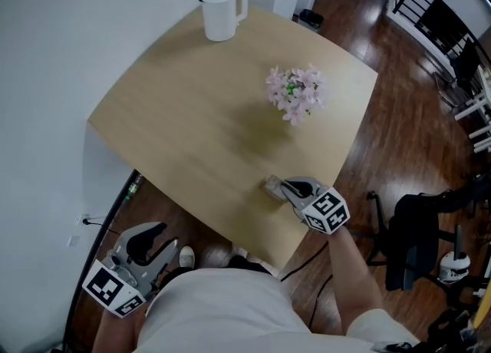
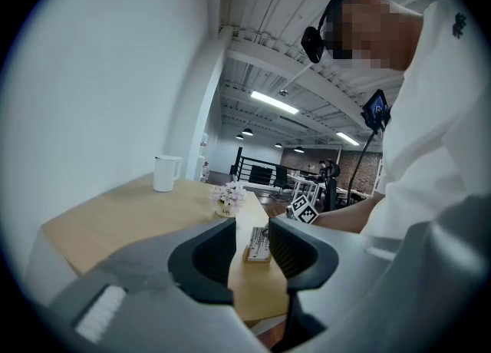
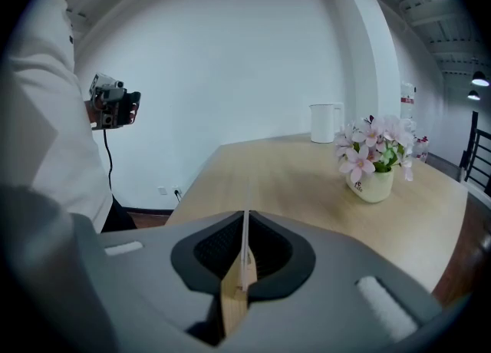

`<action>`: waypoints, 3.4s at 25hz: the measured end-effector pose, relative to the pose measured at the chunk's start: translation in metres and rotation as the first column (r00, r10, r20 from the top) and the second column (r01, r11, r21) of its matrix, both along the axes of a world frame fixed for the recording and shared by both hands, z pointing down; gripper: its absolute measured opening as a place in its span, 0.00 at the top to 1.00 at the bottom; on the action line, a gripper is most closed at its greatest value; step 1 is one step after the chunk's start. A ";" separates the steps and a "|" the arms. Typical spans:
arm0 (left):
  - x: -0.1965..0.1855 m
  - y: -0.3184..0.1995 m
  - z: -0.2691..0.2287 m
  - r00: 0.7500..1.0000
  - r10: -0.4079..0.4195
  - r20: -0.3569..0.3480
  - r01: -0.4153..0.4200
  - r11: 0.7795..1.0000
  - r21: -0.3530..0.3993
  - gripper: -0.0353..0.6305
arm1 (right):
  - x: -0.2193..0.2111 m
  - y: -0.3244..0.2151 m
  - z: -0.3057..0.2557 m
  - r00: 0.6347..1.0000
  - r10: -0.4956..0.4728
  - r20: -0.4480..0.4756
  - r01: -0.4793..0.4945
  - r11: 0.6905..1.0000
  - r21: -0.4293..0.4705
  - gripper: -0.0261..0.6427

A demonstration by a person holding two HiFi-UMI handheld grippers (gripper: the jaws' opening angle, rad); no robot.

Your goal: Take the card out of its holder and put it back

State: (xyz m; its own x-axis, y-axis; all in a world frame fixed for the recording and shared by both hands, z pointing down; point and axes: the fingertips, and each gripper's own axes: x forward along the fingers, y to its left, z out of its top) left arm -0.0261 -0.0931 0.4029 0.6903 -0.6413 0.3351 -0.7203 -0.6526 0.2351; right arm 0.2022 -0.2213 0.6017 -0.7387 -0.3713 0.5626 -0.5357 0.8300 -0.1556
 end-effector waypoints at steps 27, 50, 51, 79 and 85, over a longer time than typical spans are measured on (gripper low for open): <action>-0.092 0.045 -0.018 0.994 0.085 -0.075 -0.077 0.992 0.105 0.74 | -0.090 0.072 -0.133 0.998 -0.003 -0.070 0.017 0.980 0.199 0.93; -0.206 0.128 -0.001 0.967 0.236 -0.097 -0.227 0.969 0.102 0.74 | -0.279 0.271 -0.193 0.997 -0.061 -0.055 0.071 0.976 0.205 0.93; -0.205 0.129 0.000 0.964 0.246 -0.100 -0.236 0.967 0.101 0.74 | -0.280 0.274 -0.195 0.997 -0.060 -0.053 0.070 0.976 0.208 0.93; -0.048 0.052 -0.010 0.969 0.241 -0.047 -0.234 0.965 0.119 0.74 | -0.061 0.106 -0.168 0.997 0.069 -0.023 -0.062 0.974 0.218 0.93; -0.022 0.033 -0.006 0.984 0.175 -0.022 -0.173 0.980 0.094 0.74 | -0.020 0.053 -0.130 0.998 0.058 -0.029 -0.052 0.982 0.182 0.93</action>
